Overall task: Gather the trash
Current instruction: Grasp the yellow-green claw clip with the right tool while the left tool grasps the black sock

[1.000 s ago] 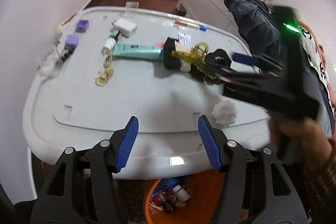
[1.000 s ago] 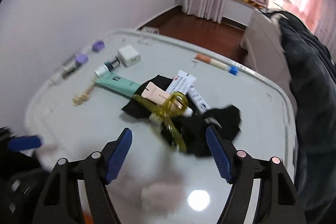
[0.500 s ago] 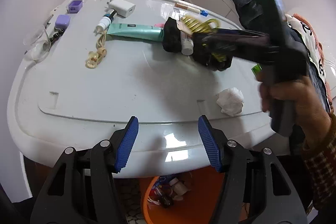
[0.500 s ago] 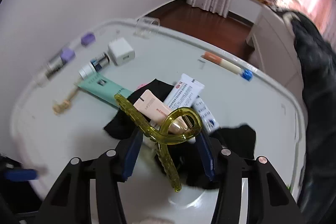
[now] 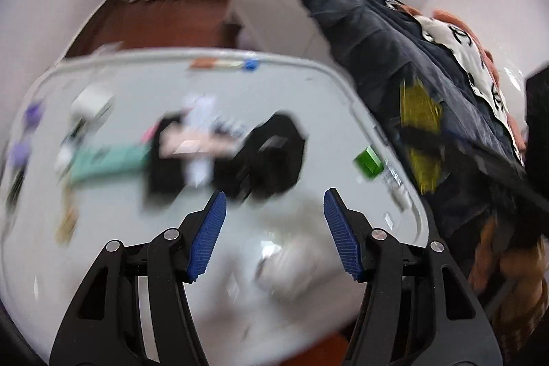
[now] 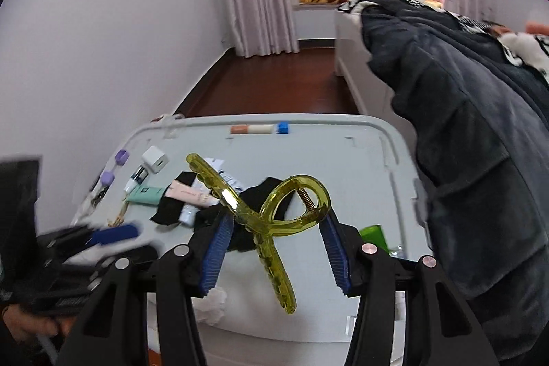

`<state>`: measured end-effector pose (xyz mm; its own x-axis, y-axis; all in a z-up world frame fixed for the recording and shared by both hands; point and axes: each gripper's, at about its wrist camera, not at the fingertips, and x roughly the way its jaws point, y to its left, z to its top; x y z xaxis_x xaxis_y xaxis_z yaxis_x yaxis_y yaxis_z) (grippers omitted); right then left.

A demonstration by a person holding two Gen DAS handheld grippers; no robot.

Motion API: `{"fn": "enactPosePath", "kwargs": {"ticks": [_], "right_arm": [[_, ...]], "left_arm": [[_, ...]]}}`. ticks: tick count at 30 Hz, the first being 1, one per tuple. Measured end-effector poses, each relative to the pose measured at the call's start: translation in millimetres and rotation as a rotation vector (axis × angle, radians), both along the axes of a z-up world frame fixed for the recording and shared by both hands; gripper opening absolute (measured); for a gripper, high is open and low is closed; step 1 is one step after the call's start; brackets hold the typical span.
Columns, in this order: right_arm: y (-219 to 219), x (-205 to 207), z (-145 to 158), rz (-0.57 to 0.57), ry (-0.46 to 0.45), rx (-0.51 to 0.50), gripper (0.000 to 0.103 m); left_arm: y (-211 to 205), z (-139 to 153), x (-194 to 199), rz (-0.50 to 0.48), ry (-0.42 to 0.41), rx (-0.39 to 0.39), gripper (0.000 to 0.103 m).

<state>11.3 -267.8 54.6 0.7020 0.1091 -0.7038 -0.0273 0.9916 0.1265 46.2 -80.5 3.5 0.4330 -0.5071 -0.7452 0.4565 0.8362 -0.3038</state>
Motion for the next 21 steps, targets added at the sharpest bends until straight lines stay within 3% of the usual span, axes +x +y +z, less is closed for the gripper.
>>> {"fn": "enactPosePath", "kwargs": {"ticks": [6, 8, 12, 13, 15, 21], "right_arm": [[-21.3, -0.4, -5.4, -0.018, 0.005, 0.059, 0.051], [-23.7, -1.4, -3.2, -0.017, -0.003, 0.057, 0.051], [-27.7, -4.7, -0.5, -0.02, -0.008, 0.058, 0.051], [-27.6, -5.5, 0.0, -0.022, -0.008, 0.059, 0.051], [-30.0, -7.2, 1.1, -0.026, -0.012, 0.063, 0.051], [-27.9, -12.8, 5.2, -0.028, -0.032, 0.061, 0.051]], "left_arm": [[-73.6, -23.1, 54.1, -0.099, -0.053, 0.148, 0.058], [-91.9, -40.2, 72.1, -0.102, -0.022, 0.222, 0.059], [-104.3, -64.5, 83.4, -0.087, 0.048, 0.284, 0.055], [-104.3, -67.5, 81.1, -0.081, 0.043, 0.284, 0.037], [-99.9, -69.4, 73.9, -0.081, 0.04, 0.277, 0.016], [-67.2, -27.9, 30.0, -0.069, -0.01, 0.147, 0.013]]}}
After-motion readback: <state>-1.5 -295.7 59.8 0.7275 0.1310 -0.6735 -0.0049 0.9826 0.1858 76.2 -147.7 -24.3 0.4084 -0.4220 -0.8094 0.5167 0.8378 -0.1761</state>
